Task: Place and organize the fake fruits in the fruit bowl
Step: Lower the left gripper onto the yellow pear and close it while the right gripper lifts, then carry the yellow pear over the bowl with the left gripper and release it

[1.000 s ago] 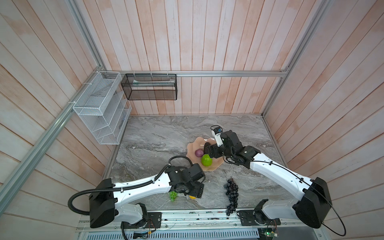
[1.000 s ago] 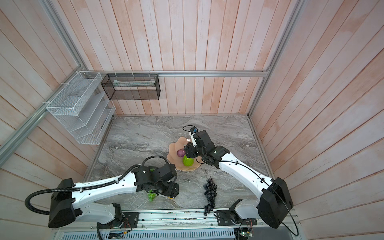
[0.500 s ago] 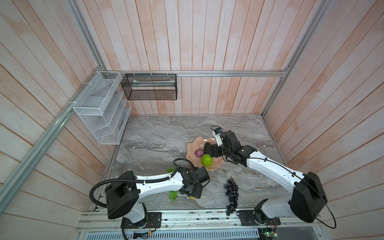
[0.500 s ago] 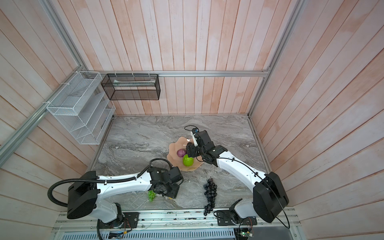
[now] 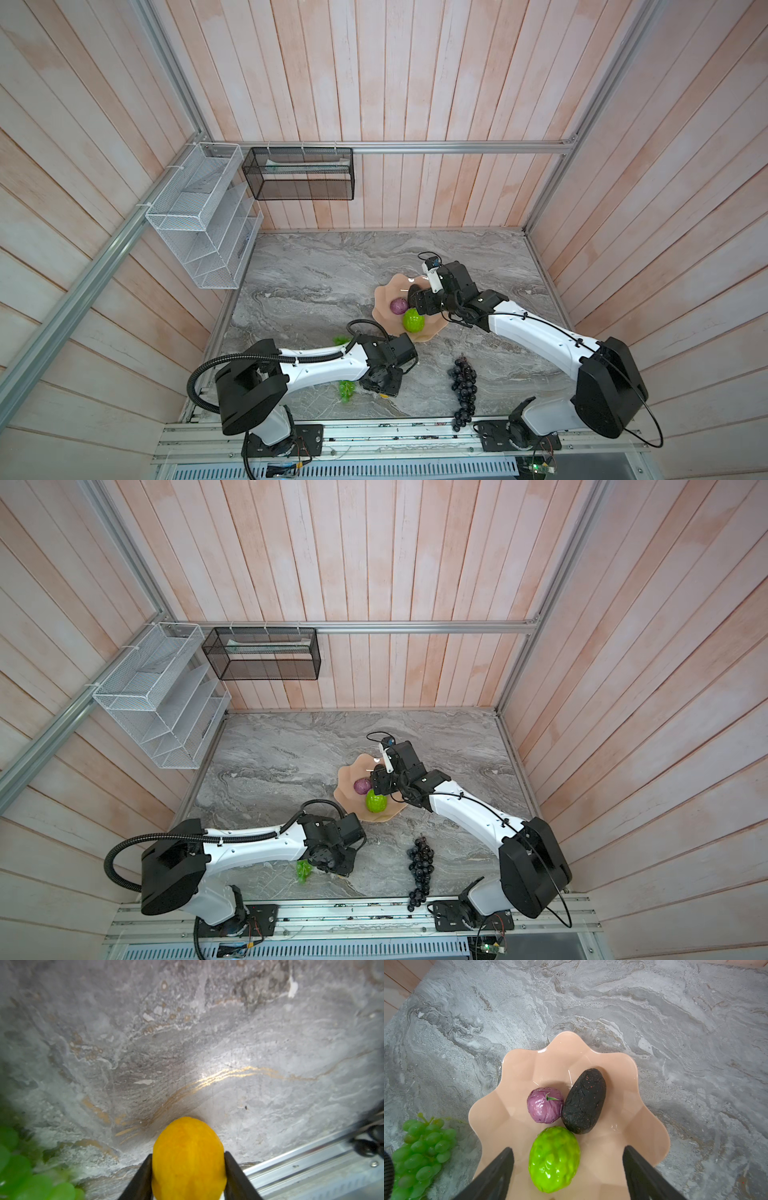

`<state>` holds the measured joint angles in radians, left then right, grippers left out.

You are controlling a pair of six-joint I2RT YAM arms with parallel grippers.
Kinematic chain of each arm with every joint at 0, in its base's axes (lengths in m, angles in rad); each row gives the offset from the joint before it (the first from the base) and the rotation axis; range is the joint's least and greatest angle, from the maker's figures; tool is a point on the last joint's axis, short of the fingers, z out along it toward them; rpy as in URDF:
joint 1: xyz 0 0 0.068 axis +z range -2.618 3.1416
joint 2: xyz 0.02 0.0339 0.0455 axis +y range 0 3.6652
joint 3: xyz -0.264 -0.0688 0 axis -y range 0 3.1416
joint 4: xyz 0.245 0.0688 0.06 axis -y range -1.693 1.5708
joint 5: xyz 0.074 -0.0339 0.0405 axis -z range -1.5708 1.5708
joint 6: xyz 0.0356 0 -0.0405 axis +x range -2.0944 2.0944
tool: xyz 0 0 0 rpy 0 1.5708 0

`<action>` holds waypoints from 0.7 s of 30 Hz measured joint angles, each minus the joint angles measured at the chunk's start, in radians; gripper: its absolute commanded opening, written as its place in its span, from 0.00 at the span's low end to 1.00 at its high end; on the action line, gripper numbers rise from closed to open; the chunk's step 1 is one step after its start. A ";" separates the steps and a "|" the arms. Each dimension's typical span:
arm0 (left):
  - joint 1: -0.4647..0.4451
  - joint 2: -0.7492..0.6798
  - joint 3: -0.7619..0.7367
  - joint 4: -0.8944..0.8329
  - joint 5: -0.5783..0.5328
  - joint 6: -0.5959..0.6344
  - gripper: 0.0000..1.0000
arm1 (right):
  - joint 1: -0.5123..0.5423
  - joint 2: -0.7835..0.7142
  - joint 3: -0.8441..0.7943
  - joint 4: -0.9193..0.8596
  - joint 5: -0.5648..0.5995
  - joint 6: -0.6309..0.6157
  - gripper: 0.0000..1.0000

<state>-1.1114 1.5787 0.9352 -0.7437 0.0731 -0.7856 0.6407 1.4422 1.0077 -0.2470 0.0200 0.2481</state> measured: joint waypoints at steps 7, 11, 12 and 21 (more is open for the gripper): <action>0.005 -0.032 -0.024 0.010 -0.002 -0.002 0.35 | 0.000 0.000 0.000 0.003 -0.003 0.000 0.82; 0.038 -0.098 -0.026 -0.008 -0.002 -0.001 0.35 | 0.000 -0.003 0.000 0.007 -0.003 0.006 0.82; 0.053 -0.119 -0.014 -0.023 -0.003 0.001 0.35 | 0.000 -0.007 -0.001 0.008 -0.003 0.007 0.82; 0.251 -0.140 0.263 -0.061 0.001 0.117 0.35 | 0.000 -0.032 -0.008 0.014 -0.003 0.014 0.81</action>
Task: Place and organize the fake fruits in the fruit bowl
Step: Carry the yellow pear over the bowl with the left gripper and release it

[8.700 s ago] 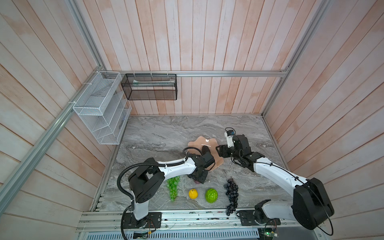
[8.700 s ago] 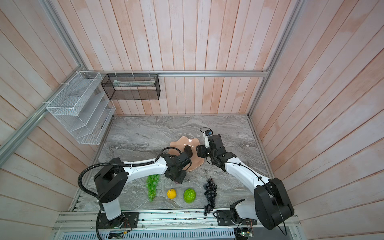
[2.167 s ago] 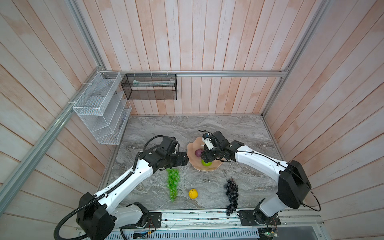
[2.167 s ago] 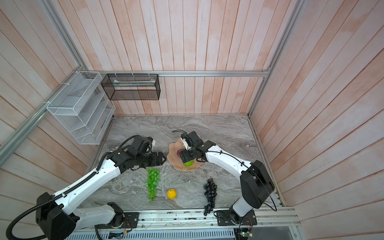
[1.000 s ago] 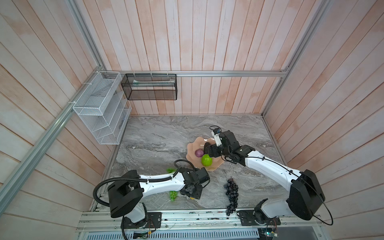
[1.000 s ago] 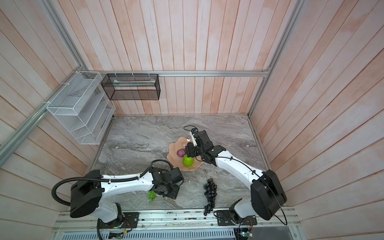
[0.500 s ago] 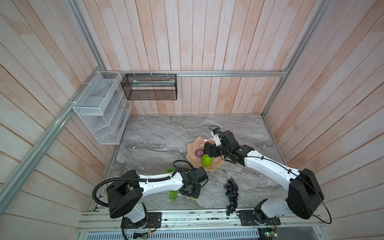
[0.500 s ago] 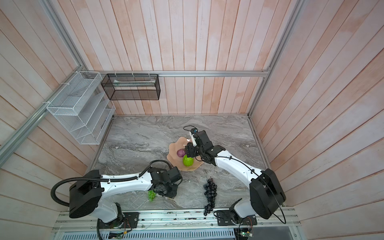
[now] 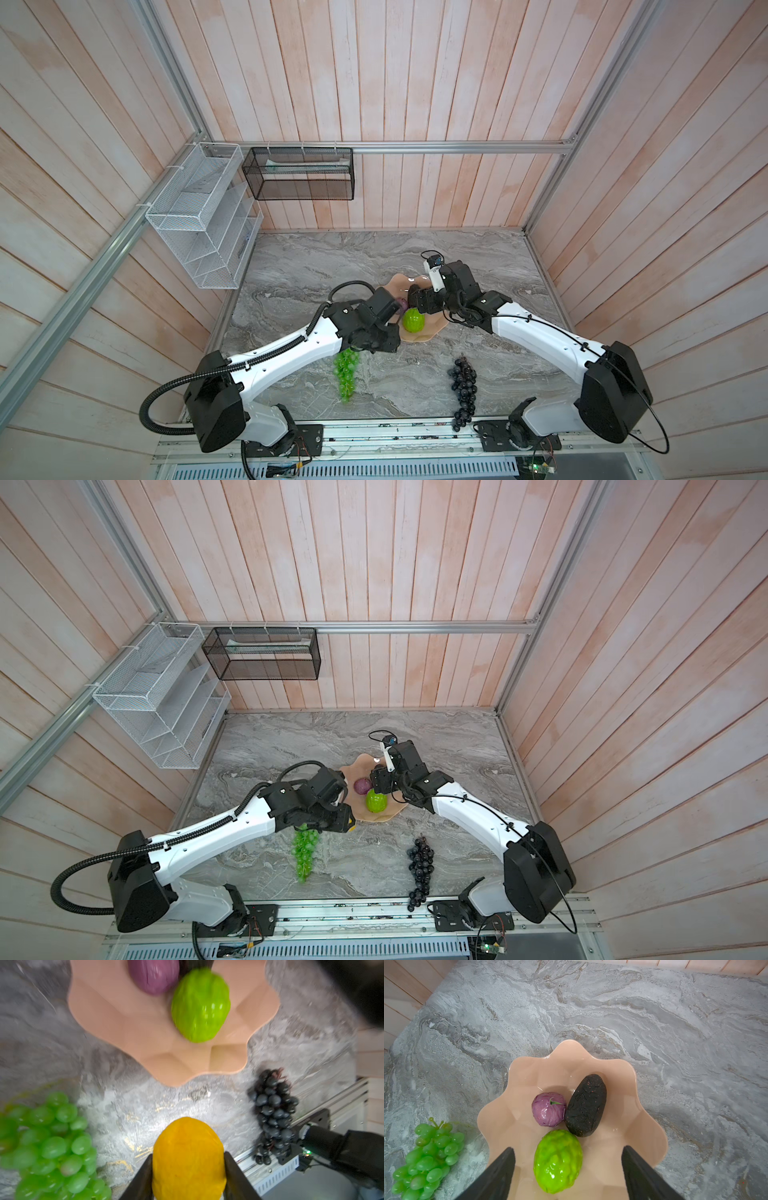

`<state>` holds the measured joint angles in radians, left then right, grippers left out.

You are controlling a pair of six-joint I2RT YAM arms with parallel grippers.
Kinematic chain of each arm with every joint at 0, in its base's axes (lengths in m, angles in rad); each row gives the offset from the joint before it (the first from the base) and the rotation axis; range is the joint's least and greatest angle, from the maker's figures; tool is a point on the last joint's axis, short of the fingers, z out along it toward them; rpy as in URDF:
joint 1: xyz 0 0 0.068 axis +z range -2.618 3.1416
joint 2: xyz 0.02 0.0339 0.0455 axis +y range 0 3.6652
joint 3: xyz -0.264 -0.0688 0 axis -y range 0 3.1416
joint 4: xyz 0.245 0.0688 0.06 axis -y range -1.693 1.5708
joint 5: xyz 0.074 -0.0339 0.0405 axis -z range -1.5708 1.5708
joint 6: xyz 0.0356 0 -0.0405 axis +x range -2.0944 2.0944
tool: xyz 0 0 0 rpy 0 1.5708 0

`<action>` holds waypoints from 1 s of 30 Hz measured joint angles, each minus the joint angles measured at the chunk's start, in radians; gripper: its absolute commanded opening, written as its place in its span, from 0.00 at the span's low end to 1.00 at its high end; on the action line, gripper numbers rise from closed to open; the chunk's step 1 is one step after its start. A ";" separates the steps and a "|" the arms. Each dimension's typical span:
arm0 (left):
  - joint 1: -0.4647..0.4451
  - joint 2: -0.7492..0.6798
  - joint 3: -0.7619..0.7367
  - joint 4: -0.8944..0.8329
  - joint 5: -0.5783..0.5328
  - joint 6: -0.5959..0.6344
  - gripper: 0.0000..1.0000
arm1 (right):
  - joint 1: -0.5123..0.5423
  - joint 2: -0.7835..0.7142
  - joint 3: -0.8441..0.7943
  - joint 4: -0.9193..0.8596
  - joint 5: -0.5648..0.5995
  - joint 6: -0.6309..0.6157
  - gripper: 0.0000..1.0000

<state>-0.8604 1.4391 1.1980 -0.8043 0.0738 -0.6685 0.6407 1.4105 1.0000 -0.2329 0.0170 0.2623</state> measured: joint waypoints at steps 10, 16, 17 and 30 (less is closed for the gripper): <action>0.146 0.257 0.164 0.051 0.000 0.133 0.35 | -0.001 -0.093 -0.033 -0.006 0.002 0.000 0.81; 0.158 0.394 0.233 0.076 0.004 0.174 0.35 | -0.020 -0.125 -0.079 -0.015 0.004 -0.001 0.81; 0.160 0.411 0.243 0.080 0.005 0.179 0.35 | -0.024 -0.128 -0.085 -0.016 0.004 -0.001 0.81; 0.166 0.517 0.272 0.115 0.027 0.190 0.47 | -0.073 -0.160 -0.118 -0.030 -0.004 -0.010 0.81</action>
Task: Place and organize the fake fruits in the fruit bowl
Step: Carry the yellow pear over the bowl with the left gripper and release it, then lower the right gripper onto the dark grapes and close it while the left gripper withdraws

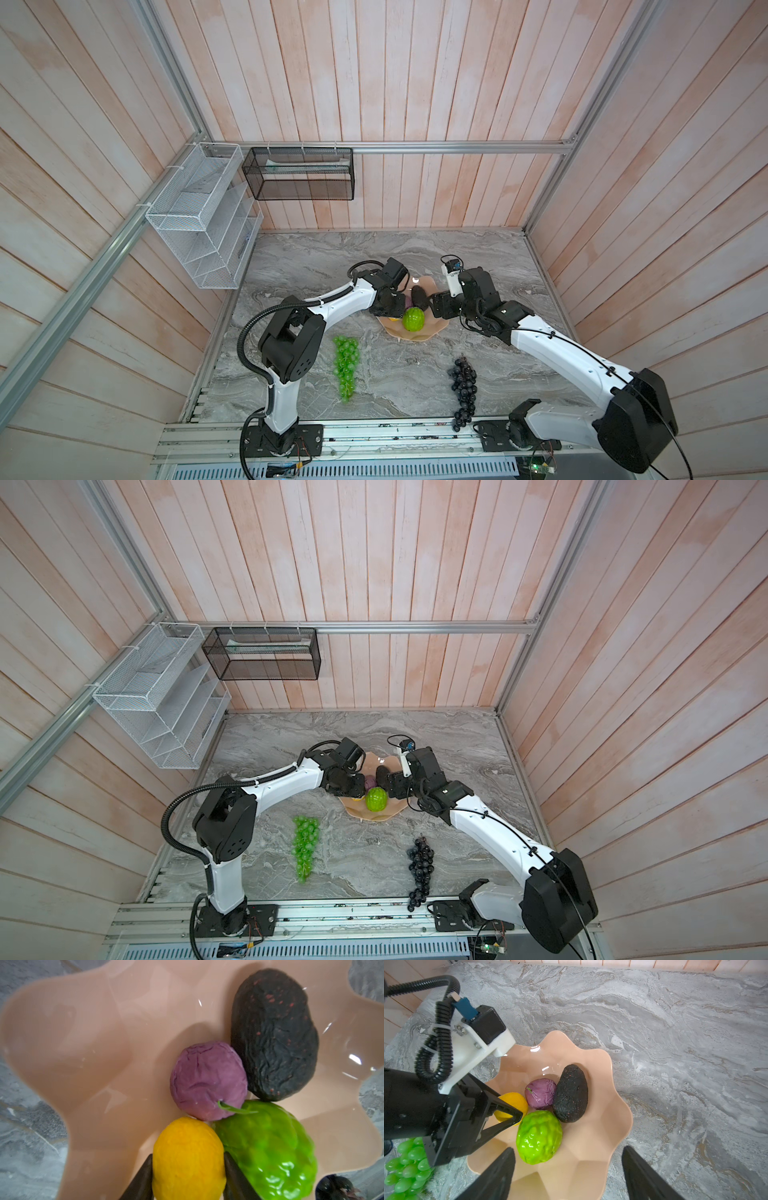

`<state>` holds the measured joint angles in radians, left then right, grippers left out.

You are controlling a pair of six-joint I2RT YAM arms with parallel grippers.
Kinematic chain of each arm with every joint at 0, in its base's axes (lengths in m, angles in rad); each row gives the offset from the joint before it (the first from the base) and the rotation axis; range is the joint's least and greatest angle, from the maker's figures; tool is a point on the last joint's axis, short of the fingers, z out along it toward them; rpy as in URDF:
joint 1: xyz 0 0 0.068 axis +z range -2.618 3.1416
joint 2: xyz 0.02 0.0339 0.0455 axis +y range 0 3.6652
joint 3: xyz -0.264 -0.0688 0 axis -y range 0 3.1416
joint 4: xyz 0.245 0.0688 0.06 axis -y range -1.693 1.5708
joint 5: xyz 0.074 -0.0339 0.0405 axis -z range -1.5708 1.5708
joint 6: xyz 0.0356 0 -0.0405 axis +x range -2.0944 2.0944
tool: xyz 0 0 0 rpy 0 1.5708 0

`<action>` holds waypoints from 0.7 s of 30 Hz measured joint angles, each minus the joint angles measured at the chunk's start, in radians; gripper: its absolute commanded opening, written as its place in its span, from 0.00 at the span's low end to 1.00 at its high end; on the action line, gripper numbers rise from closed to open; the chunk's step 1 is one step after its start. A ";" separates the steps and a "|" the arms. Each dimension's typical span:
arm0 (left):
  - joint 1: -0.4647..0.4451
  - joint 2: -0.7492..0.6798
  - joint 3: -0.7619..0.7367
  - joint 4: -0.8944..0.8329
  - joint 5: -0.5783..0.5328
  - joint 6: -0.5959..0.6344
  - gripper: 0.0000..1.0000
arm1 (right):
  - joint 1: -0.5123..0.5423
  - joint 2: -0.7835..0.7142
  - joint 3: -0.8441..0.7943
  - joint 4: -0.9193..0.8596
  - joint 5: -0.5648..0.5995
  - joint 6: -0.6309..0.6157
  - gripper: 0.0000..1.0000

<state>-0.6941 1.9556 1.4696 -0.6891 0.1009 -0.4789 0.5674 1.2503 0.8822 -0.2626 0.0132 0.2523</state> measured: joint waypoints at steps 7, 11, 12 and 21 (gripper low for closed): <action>0.000 0.000 0.000 0.009 0.000 -0.004 0.62 | -0.002 -0.002 -0.005 -0.003 -0.009 -0.002 0.81; 0.000 -0.002 0.000 0.009 0.000 -0.002 0.69 | -0.002 -0.008 -0.005 -0.007 -0.011 -0.002 0.83; 0.000 -0.005 -0.001 0.010 0.000 -0.005 0.69 | -0.002 -0.012 -0.006 -0.008 -0.011 -0.001 0.83; 0.000 -0.101 -0.034 0.013 -0.001 -0.003 0.70 | -0.004 -0.069 -0.028 -0.043 -0.011 0.018 0.82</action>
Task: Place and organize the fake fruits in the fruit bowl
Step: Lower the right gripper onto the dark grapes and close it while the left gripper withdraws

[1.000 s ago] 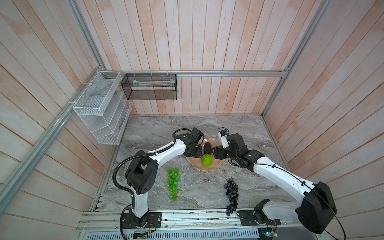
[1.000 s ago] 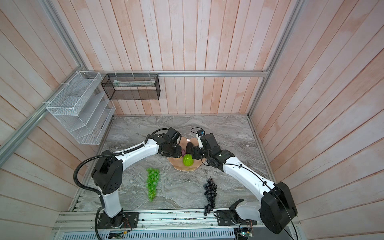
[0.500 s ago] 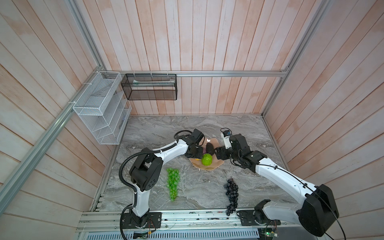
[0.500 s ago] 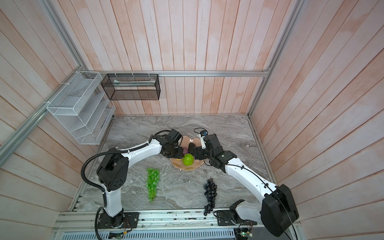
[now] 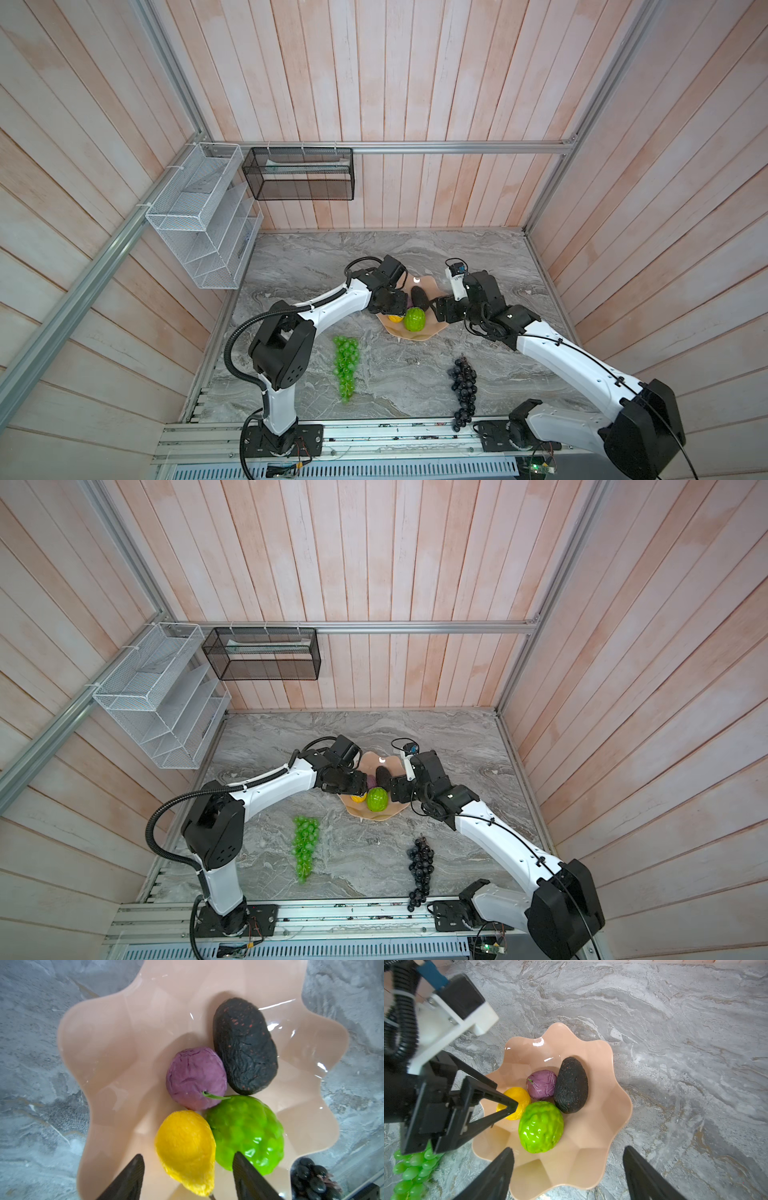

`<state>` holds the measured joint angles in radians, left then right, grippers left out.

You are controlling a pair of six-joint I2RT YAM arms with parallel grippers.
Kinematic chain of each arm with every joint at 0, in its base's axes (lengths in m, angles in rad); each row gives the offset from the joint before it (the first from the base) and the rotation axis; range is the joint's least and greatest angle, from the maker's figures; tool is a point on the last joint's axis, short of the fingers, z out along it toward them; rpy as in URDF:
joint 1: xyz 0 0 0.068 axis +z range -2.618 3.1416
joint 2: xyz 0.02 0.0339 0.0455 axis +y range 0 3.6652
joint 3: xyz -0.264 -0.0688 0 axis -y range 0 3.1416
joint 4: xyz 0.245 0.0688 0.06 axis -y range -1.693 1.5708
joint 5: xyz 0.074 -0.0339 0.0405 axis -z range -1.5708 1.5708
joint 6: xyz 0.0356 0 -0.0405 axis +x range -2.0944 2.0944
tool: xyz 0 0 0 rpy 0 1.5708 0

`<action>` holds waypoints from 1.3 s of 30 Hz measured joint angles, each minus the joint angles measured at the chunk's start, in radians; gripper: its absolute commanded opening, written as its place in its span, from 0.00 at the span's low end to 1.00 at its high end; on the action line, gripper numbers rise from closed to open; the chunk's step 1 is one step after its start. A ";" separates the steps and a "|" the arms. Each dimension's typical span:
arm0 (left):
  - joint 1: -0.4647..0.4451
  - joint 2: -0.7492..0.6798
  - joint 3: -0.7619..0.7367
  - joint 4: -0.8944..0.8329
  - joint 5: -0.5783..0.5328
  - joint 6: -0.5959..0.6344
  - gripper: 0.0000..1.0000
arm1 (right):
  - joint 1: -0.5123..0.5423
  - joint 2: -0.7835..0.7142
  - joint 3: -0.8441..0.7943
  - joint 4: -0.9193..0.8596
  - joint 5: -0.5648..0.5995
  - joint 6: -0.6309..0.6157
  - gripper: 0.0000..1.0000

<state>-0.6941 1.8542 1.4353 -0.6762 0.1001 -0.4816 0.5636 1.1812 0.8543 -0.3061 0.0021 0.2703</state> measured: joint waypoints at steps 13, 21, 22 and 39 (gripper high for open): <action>0.000 -0.349 -0.219 0.048 -0.031 -0.013 0.73 | -0.002 -0.190 -0.180 -0.120 0.000 0.220 0.74; 0.002 -0.479 -0.352 0.122 -0.073 -0.028 0.76 | 0.018 -0.224 -0.183 -0.261 0.048 0.372 0.74; 0.004 -0.488 -0.372 0.131 -0.074 -0.032 0.76 | 0.029 -0.225 -0.175 -0.286 0.071 0.389 0.75; 0.058 -0.501 -0.484 0.224 -0.051 -0.053 0.76 | 0.106 -0.161 -0.248 -0.344 0.079 0.497 0.51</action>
<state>-0.6357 1.3533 0.9516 -0.4522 0.0490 -0.5350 0.6693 1.0199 0.6060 -0.6502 0.0811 0.7673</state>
